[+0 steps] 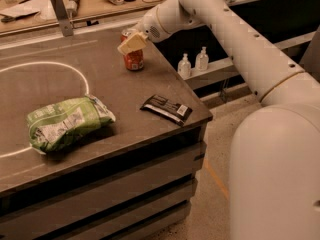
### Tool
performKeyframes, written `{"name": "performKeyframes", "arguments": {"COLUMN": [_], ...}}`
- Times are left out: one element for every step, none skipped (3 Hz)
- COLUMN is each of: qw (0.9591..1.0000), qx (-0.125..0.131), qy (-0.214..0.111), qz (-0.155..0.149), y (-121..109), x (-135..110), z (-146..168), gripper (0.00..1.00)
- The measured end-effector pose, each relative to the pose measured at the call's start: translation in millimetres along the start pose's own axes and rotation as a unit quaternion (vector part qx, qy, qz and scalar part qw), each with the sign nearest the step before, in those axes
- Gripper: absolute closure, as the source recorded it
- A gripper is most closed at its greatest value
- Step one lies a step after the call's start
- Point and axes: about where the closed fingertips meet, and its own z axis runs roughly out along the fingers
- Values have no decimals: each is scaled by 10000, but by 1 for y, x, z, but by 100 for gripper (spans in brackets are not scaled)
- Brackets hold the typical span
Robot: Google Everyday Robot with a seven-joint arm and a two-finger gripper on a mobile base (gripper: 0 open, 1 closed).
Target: Move coke can near green jalapeno chip bag
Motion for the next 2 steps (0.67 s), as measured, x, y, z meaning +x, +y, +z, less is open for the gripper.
{"name": "performKeyframes", "arguments": {"qw": [9998, 9986], "qx": [-202, -480], "qy": [33, -81], "qz": [-6, -208], "y": [10, 27], "x": [-4, -23], "z": [6, 8], "gripper": [73, 96]}}
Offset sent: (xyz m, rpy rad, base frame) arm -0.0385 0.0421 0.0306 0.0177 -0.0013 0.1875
